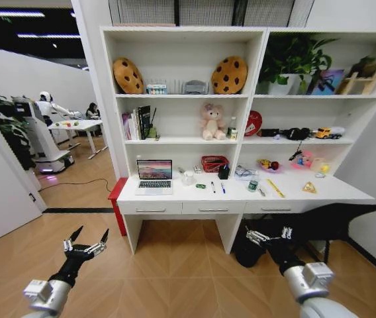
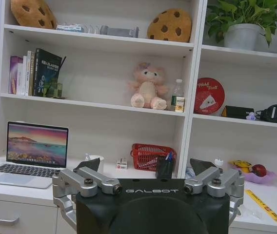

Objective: Organize the objects on the table.

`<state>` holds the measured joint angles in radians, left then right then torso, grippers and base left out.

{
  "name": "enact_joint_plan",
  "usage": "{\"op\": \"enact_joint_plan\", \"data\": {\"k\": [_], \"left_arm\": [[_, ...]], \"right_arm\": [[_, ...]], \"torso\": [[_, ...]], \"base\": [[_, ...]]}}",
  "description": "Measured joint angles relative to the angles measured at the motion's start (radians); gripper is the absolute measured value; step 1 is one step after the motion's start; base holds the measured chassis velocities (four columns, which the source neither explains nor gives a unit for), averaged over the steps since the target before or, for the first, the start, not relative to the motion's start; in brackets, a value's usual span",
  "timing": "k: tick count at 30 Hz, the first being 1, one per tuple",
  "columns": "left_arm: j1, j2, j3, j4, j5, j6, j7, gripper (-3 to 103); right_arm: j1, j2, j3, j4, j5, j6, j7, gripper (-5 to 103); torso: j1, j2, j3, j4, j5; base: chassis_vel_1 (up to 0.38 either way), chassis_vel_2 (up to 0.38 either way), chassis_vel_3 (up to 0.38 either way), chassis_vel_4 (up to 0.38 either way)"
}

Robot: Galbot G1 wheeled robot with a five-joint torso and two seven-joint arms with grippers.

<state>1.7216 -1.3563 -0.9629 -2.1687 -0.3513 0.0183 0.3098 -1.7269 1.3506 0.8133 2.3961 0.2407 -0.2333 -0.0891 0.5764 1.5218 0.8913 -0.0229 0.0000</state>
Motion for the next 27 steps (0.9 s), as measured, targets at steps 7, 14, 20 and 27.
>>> {"op": "enact_joint_plan", "data": {"k": [7,14,20,27], "left_arm": [[-0.001,0.0,0.001,0.0,0.001,0.001,0.001,100],[-0.001,0.0,0.002,0.004,0.003,0.001,0.002,100],[-0.001,0.001,0.001,0.002,0.0,0.001,0.003,100],[0.0,-0.003,0.001,0.005,0.0,-0.002,0.007,100]], "right_arm": [[0.001,0.0,-0.001,-0.002,0.0,0.0,-0.003,100],[-0.001,0.001,0.0,-0.002,-0.001,0.002,-0.004,100],[-0.002,0.002,-0.001,0.0,-0.003,0.002,-0.005,100],[-0.004,0.001,0.0,0.001,-0.004,0.003,-0.008,100]], "torso": [[0.001,0.0,0.0,0.0001,0.0003],[0.001,0.0,0.0,0.0001,0.0005],[0.0,0.0,0.0,-0.0003,-0.0005],[0.0,0.0,0.0,-0.0001,0.0004]], "base": [[-0.117,0.127,0.106,-0.118],[-0.115,0.138,0.103,-0.139],[-0.105,0.075,0.113,-0.083],[-0.114,0.107,0.108,-0.101]]}}
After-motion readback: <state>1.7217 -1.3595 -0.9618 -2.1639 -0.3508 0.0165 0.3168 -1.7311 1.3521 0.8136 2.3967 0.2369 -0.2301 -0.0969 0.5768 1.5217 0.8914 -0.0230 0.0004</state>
